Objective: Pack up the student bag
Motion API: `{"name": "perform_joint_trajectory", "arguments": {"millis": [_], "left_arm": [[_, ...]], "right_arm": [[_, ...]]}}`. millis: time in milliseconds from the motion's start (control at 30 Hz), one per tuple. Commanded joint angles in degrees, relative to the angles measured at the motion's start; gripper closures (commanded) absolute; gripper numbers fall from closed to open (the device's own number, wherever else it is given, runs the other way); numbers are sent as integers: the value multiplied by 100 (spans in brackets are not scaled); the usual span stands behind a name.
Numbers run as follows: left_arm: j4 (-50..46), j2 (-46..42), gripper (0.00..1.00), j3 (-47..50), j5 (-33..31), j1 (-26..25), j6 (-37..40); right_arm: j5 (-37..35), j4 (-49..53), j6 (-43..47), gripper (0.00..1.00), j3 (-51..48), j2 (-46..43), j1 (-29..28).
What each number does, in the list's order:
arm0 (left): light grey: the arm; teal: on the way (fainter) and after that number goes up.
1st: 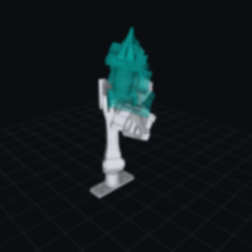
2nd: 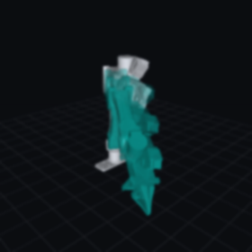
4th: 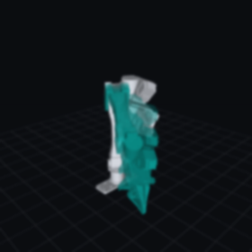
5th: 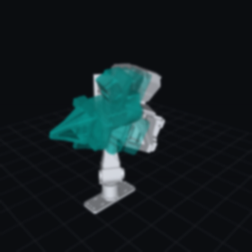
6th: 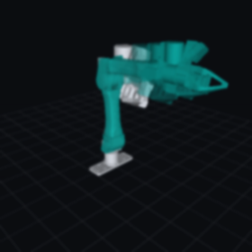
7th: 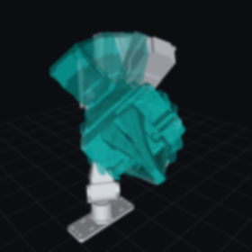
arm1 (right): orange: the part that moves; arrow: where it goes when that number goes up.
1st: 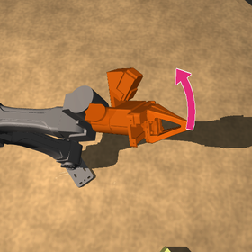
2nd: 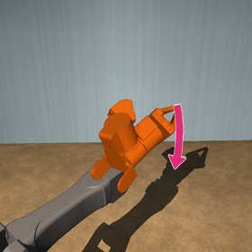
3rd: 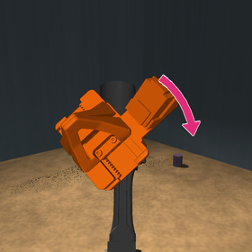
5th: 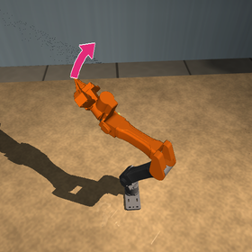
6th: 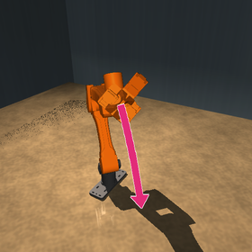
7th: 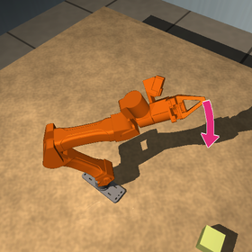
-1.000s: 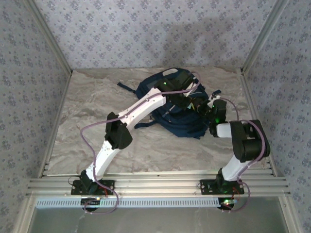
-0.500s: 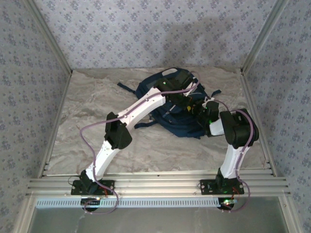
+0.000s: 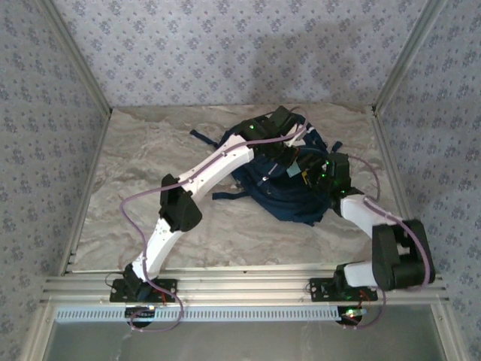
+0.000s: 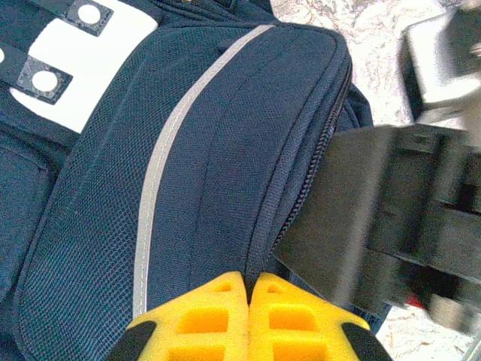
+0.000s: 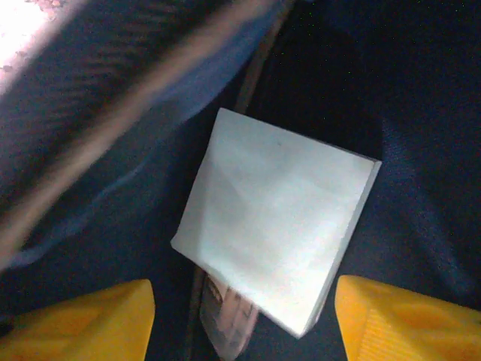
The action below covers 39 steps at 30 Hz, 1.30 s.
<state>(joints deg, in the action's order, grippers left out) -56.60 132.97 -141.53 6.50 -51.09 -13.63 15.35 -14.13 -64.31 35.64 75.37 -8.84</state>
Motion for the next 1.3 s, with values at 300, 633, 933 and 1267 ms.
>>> {"name": "perform_joint_trajectory", "arguments": {"millis": [300,633,933,1267], "left_arm": [[277,-157,95,65,54,90,-130],[566,-595,40,582,951,489,-1027],[2291,-1934,35,3360,644,1193,-1359],[3589,-2784,35,5486,979,2036,-1723]], "right_arm": [[-221,2555,1568,48,342,-958,208],[-747,4056,2003,51,755,-1727,-388],[-1910,3585,847,45,1036,-1168,-2197],[-2949,2924,-419,47,1658,238,-3457]]}}
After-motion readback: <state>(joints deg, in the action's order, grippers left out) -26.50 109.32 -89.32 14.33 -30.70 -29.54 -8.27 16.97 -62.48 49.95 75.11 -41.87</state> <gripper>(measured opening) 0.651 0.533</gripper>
